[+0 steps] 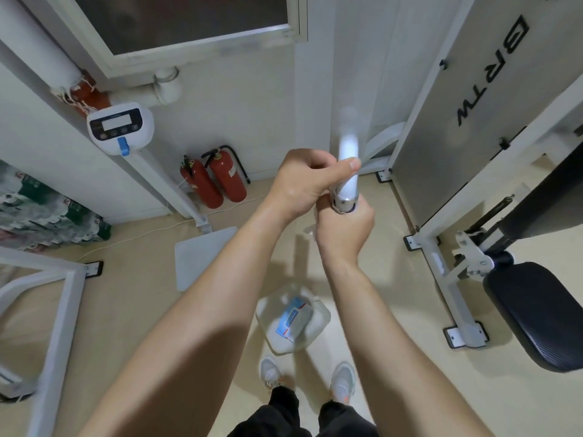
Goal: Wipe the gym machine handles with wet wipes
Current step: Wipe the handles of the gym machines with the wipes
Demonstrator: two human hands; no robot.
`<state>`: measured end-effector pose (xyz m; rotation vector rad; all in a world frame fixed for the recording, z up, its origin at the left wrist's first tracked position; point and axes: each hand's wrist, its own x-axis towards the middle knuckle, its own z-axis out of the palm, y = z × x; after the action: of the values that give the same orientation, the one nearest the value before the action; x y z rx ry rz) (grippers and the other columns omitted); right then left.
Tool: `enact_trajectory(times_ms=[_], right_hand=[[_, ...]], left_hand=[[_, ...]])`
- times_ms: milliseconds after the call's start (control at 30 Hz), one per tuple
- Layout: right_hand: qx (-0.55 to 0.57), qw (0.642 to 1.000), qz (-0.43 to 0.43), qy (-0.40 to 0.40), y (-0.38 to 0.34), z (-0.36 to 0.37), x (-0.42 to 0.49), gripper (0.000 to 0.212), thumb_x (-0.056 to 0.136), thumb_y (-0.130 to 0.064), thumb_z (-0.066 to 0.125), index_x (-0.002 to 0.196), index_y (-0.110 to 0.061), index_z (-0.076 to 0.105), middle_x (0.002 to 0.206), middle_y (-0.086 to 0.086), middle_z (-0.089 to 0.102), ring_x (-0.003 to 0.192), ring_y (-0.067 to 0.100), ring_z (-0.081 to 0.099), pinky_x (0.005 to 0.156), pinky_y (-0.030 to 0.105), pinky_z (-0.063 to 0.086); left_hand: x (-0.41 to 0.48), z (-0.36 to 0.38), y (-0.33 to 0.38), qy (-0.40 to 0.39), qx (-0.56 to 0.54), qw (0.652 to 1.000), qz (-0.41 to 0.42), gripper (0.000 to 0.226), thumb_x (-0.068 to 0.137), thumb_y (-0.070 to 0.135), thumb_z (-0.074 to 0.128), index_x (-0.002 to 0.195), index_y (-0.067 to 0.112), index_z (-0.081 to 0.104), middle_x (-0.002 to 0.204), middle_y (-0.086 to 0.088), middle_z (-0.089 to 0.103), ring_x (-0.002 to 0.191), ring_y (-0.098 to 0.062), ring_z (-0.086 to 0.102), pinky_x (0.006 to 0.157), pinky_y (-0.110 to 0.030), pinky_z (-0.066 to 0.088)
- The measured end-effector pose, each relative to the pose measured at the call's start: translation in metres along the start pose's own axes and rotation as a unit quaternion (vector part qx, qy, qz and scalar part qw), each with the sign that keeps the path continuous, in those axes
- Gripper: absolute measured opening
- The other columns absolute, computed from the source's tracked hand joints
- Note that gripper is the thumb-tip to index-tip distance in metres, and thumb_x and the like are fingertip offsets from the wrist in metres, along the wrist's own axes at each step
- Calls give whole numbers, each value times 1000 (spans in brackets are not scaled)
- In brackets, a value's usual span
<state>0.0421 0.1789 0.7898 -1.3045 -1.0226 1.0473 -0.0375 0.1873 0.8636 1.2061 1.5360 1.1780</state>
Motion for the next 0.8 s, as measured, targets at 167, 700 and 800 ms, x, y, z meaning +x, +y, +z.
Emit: enact_trajectory(times_ms=[167, 700, 800], right_hand=[[-111, 989, 15, -94, 51, -12, 13, 27, 76, -15, 69, 61, -5, 47, 54, 13, 46, 49, 19, 40, 50, 31, 39], [-53, 998, -27, -2, 22, -17, 15, 21, 72, -18, 69, 64, -13, 49, 56, 9, 50, 56, 30, 42, 52, 37, 43], [-108, 992, 66, -22, 64, -20, 13, 24, 71, -25, 65, 65, -7, 51, 59, 18, 50, 58, 36, 45, 52, 43, 46]], left_hand=[[3, -1, -3, -20, 11, 1000, 16, 73, 73, 54, 69, 72, -17, 50, 68, -10, 37, 66, -21, 33, 62, -30, 26], [8, 10, 2, -45, 30, 998, 10, 68, 76, 50, 72, 71, -14, 48, 67, -9, 28, 60, -17, 27, 53, -28, 22], [6, 10, -1, -38, 27, 999, 17, 70, 75, 55, 67, 68, -11, 46, 68, -9, 28, 65, -22, 27, 60, -32, 20]])
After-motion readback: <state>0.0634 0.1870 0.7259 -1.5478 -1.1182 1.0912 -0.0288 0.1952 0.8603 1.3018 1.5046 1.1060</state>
